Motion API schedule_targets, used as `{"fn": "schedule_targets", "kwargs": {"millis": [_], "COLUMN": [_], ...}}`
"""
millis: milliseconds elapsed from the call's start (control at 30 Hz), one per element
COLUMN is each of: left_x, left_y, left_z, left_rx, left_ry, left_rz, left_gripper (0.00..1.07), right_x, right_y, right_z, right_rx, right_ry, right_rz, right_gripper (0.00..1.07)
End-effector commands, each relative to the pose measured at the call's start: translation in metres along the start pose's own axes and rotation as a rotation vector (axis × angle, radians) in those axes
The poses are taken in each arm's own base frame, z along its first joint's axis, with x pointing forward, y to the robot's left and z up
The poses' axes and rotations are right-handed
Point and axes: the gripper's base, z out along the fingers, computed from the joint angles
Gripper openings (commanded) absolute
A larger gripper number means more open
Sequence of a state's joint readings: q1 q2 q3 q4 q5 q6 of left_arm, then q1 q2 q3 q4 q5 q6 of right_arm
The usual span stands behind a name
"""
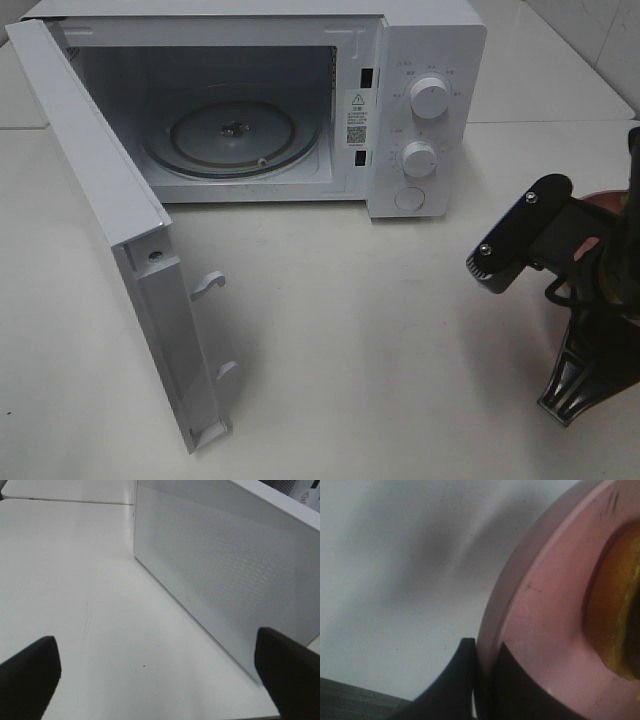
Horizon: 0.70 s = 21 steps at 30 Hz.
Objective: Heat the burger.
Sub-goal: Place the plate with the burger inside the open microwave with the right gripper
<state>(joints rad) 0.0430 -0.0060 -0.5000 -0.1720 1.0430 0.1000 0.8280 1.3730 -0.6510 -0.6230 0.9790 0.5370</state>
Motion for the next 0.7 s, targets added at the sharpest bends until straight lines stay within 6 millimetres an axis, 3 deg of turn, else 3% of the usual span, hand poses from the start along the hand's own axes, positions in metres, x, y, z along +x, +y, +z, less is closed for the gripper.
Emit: {"fn": "schedule_targets", "kwargs": {"millis": [33, 700], "left_x": [0.002, 0.002], "left_y": [-0.001, -0.001], "left_z": [-0.002, -0.002], "left_rx": [0.009, 0.009], "left_ry": [-0.027, -0.027], "left_rz": [-0.001, -0.001], "left_gripper": [0.98, 0.98], "right_x": [0.001, -0.001], "right_y": [-0.002, 0.038], "right_z": [-0.006, -0.031], "right_rx": [0.080, 0.109], "right_ry": [-0.022, -0.176], "right_rz": [-0.082, -0.426], "right_gripper": [0.00, 0.00]}}
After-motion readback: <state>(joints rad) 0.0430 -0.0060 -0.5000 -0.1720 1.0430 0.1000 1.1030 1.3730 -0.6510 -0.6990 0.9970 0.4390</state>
